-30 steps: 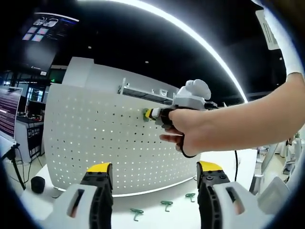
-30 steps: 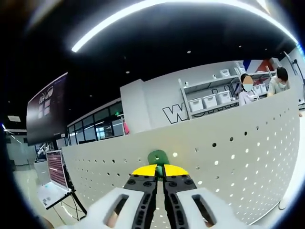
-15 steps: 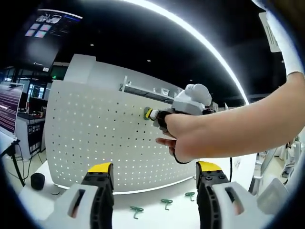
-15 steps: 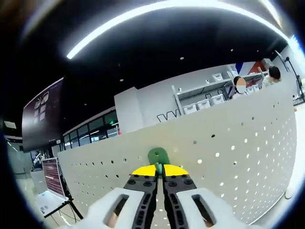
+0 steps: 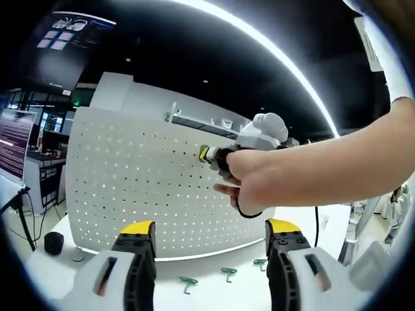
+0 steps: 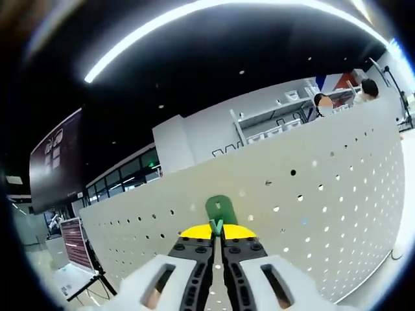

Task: Insert the hook assembly into the mounting plate slot until the hook locks in place.

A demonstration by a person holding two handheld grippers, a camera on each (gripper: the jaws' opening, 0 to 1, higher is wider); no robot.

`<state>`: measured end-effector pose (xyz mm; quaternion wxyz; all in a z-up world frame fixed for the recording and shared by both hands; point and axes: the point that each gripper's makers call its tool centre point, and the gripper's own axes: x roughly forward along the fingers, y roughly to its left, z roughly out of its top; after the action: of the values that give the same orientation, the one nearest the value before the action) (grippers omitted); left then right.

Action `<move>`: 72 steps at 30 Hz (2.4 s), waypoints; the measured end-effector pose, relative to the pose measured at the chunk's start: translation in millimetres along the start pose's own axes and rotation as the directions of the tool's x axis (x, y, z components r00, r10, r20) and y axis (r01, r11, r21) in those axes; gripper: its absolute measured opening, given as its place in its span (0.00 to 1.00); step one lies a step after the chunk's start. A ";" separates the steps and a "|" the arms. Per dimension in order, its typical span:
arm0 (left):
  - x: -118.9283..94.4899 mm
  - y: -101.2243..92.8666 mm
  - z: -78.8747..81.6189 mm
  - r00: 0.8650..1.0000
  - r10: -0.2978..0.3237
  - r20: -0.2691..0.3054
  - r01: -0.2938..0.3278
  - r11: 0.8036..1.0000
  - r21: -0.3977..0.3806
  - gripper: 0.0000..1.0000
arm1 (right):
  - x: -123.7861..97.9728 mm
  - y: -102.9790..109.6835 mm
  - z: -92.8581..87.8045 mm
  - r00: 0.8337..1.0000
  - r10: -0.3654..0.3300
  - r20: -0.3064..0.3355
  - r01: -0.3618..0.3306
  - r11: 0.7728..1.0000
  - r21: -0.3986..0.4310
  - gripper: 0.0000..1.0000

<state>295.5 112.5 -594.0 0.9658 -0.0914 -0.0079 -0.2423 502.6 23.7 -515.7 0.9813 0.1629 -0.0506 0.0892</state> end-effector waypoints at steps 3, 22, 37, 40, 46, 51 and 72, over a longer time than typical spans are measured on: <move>-0.4 0.5 0.7 1.000 0.001 0.003 -0.001 1.000 -0.004 0.71 | 0.2 -0.3 -0.2 1.000 0.016 -0.008 -0.016 1.000 0.010 0.02; -2.2 -2.1 0.7 1.000 0.001 -0.005 -0.001 1.000 0.010 0.73 | -16.1 13.4 3.4 0.977 0.206 -0.055 -0.209 0.976 -0.056 0.51; -2.4 1.9 1.7 1.000 0.006 -0.020 -0.004 0.998 0.063 0.73 | -25.1 20.3 5.7 0.941 0.324 -0.096 -0.336 0.928 -0.161 0.54; -4.0 6.2 1.7 1.000 0.011 -0.023 -0.010 0.999 0.050 0.73 | -32.4 23.7 6.5 0.914 0.390 -0.111 -0.404 0.896 -0.184 0.54; -2.2 5.7 2.7 1.000 0.008 -0.024 -0.006 0.998 0.061 0.73 | -39.2 23.9 10.6 0.884 0.454 -0.110 -0.467 0.871 -0.152 0.54; -0.2 2.3 3.2 1.000 -0.001 -0.022 0.002 0.998 0.063 0.72 | -41.2 26.0 11.8 0.875 0.470 -0.111 -0.482 0.866 -0.134 0.54; -0.9 1.5 -0.6 0.999 -0.012 -0.041 0.015 0.998 0.063 0.72 | -112.6 -6.5 -3.2 0.792 0.576 -0.201 -0.605 0.785 -0.134 0.56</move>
<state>295.4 114.1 -594.9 0.9666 -0.0558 0.0033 -0.2502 393.8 0.8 -535.2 0.9157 0.0364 -0.0338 0.3988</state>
